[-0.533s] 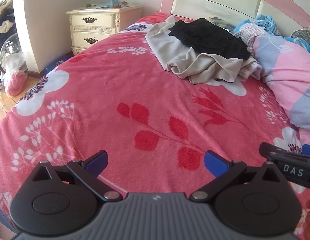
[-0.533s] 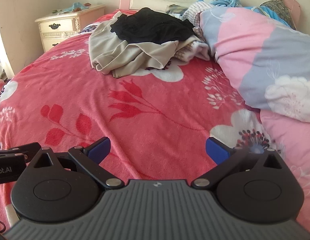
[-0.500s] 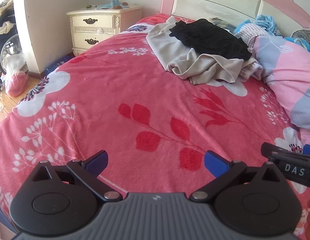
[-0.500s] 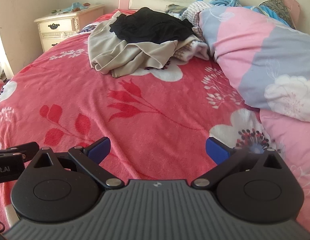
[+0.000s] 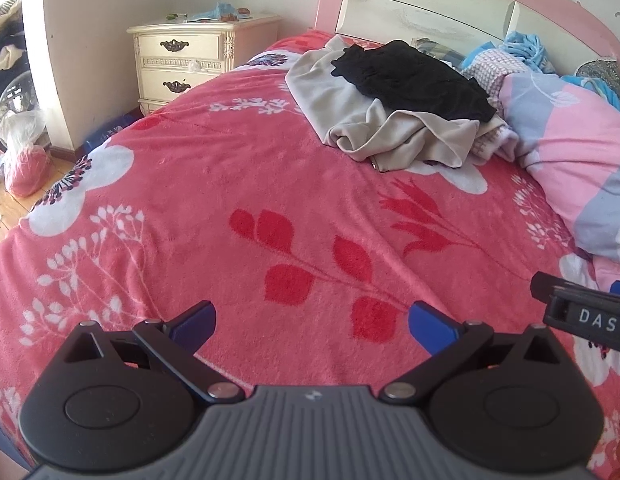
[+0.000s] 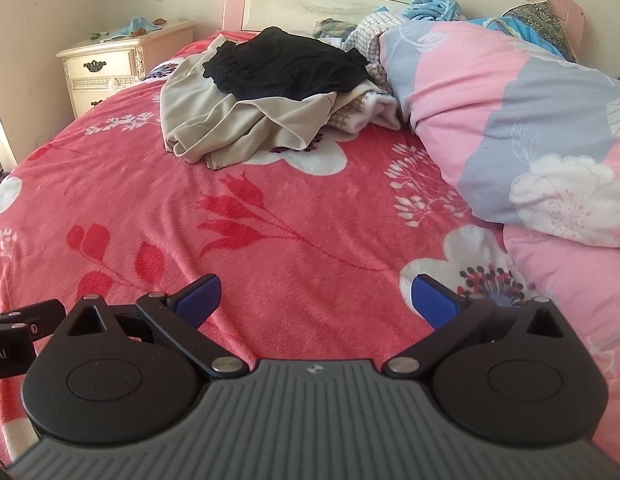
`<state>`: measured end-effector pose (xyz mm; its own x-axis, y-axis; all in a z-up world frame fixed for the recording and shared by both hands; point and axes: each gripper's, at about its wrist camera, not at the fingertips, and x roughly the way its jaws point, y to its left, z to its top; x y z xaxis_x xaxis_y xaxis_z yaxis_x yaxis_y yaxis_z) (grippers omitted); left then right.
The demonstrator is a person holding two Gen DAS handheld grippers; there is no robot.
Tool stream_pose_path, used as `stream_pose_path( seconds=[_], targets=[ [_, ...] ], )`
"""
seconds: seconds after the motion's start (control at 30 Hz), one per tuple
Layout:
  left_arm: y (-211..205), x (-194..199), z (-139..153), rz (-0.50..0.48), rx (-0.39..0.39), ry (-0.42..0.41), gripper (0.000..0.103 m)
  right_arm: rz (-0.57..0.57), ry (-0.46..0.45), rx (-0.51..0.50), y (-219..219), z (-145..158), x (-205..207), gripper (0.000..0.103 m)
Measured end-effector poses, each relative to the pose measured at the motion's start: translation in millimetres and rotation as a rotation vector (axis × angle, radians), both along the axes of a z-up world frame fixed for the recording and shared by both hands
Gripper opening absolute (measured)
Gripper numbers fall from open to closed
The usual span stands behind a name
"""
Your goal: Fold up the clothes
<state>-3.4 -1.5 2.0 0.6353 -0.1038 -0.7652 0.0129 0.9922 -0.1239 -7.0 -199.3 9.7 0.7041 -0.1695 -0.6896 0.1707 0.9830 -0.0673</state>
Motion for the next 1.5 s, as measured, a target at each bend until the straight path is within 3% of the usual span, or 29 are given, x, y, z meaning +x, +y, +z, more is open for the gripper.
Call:
stream_pose_path(
  seconds=[0.13,0.3,0.6,1.5],
  targets=[
    [2,-1,3,0.014,-0.020,-0.007,0.103,-0.006,-0.006,-0.004,-1,1,-1,0.102],
    [1,-1,-2,0.037,0.035,0.006,0.103,0.004,-0.008,-0.009,0,2,-1,0.102],
    [5,1,-5,0.065,0.038,0.012,0.103,-0.003,-0.011,-0.014,-2,1,0,0.102],
    [7,4,-10,0.073,0.051,0.024,0.103,0.000,-0.013,-0.027,-2,-4,6,0.102]
  ],
)
